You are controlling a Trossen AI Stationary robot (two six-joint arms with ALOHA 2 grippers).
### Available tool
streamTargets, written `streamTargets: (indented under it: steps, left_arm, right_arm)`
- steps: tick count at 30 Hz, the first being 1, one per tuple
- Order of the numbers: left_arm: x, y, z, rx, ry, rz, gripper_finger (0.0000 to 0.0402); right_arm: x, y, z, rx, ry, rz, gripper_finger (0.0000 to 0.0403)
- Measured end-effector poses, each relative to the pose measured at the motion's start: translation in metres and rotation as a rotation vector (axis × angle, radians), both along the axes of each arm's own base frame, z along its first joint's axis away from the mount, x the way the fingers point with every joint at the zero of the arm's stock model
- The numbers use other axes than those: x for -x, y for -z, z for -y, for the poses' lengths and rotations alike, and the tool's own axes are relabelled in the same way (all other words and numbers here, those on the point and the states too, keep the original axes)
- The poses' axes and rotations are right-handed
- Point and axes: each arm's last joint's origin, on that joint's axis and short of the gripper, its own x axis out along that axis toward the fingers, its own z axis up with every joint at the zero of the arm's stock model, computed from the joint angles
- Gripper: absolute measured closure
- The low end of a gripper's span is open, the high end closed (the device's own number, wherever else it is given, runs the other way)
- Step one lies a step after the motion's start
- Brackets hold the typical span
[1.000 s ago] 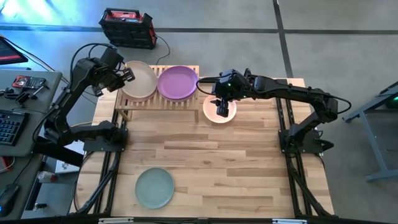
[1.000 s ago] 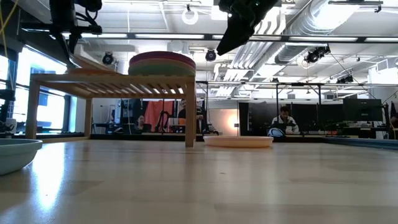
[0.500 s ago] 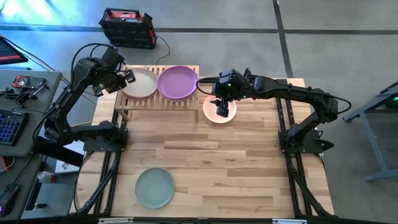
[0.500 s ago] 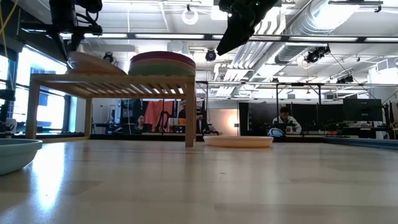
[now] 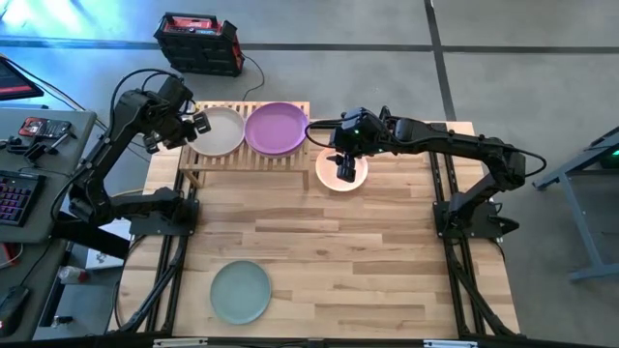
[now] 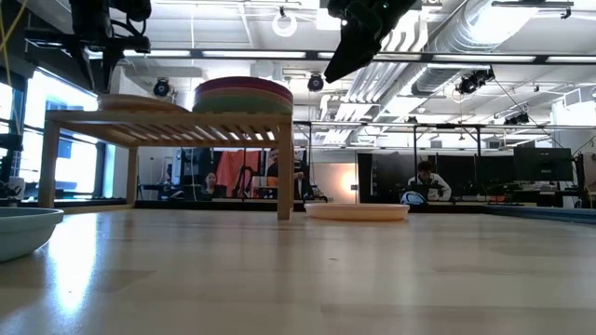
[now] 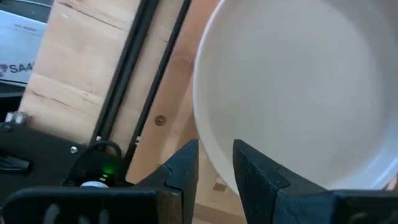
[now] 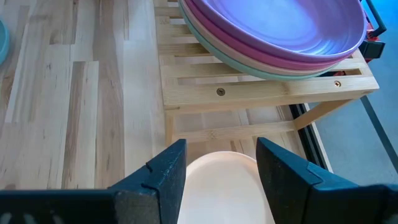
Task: Place and stack plates onto a shelf
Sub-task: Stack the light brown plate on top of the gray plate on the shelf
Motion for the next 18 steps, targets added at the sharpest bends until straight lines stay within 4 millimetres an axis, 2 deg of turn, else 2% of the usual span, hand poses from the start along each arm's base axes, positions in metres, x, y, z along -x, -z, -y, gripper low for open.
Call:
streamTargets:
  steps: [6,12,18]
  left_arm:
    - [-0.003,-0.002,0.002,0.013,0.165,0.068,0.0316]
    - [-0.006,-0.006,0.014,-0.011,0.264,0.093,0.0316]
    - [-0.009,-0.011,0.030,-0.049,0.433,0.121,0.0316]
  right_arm:
    - [0.000,0.000,0.000,0.000,0.000,0.000,0.0229]
    - [0.000,0.000,0.000,0.000,0.001,0.000,0.0229]
    - [0.002,0.003,-0.001,-0.032,0.002,-0.032,0.0229]
